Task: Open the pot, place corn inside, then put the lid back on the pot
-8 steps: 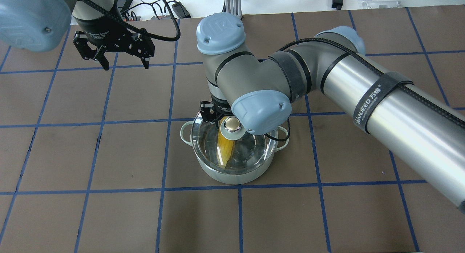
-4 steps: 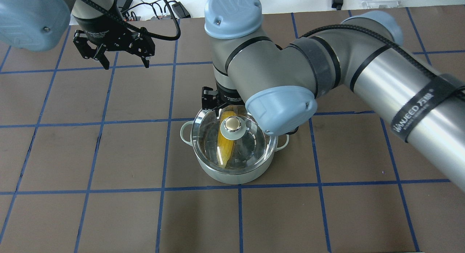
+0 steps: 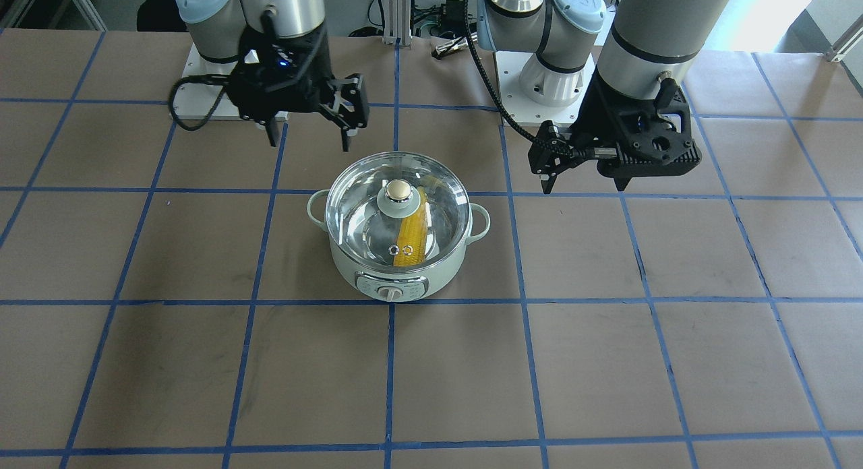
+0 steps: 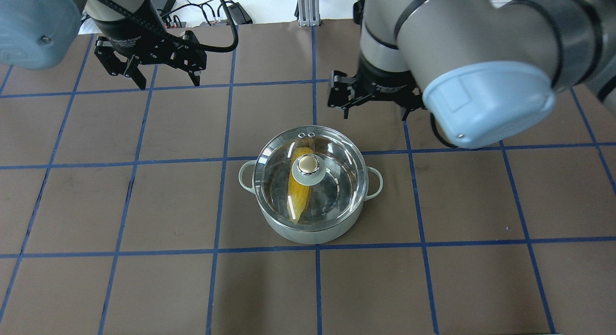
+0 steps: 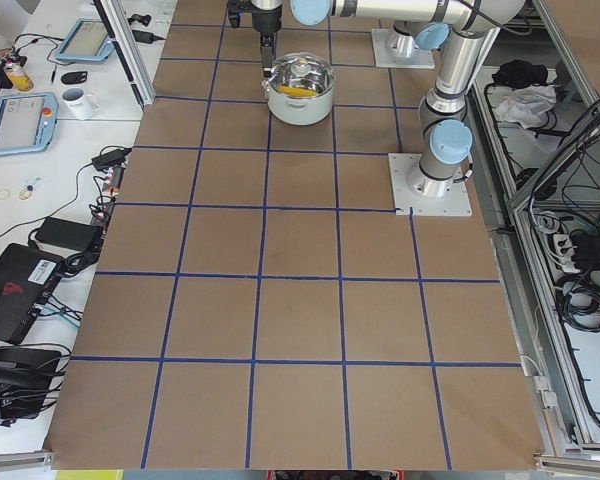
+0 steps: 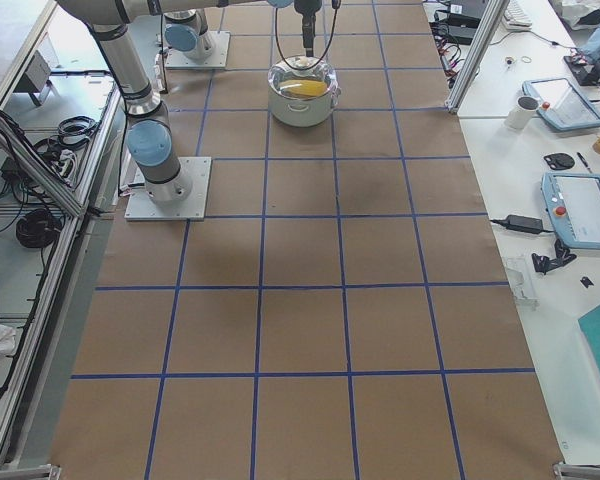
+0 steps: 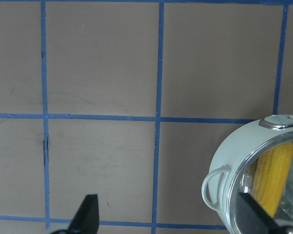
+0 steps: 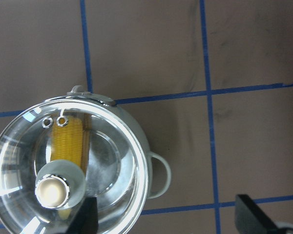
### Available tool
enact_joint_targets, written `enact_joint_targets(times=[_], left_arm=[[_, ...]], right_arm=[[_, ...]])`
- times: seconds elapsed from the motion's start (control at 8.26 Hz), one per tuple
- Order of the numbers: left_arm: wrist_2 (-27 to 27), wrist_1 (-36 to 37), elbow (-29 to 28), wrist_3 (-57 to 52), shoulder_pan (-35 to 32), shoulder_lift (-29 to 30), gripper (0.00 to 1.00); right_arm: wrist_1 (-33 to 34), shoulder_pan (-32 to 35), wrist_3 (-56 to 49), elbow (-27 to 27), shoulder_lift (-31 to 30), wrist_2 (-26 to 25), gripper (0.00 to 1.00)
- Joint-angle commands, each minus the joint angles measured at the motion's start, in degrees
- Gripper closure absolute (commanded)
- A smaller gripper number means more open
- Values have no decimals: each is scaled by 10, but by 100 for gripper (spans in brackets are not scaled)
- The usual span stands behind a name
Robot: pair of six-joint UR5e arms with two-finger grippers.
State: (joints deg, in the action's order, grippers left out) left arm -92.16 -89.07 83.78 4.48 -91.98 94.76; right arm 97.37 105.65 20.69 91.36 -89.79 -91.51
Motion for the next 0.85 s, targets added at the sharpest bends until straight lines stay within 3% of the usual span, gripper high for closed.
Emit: enact_joint_targets(times=[0.0,0.12,0.73], left_arm=[[18,-2,5,-1,0,-21,0],[15,-2,6,3,0,-19,0],[12,-4,9,4,0,-15,0]], right_arm=[[-65,-136,-97,-42,-30,2,0],[-95,-147,-97,-62,-25,1,0],[-103,-147,-99,-58,-23,8,0]])
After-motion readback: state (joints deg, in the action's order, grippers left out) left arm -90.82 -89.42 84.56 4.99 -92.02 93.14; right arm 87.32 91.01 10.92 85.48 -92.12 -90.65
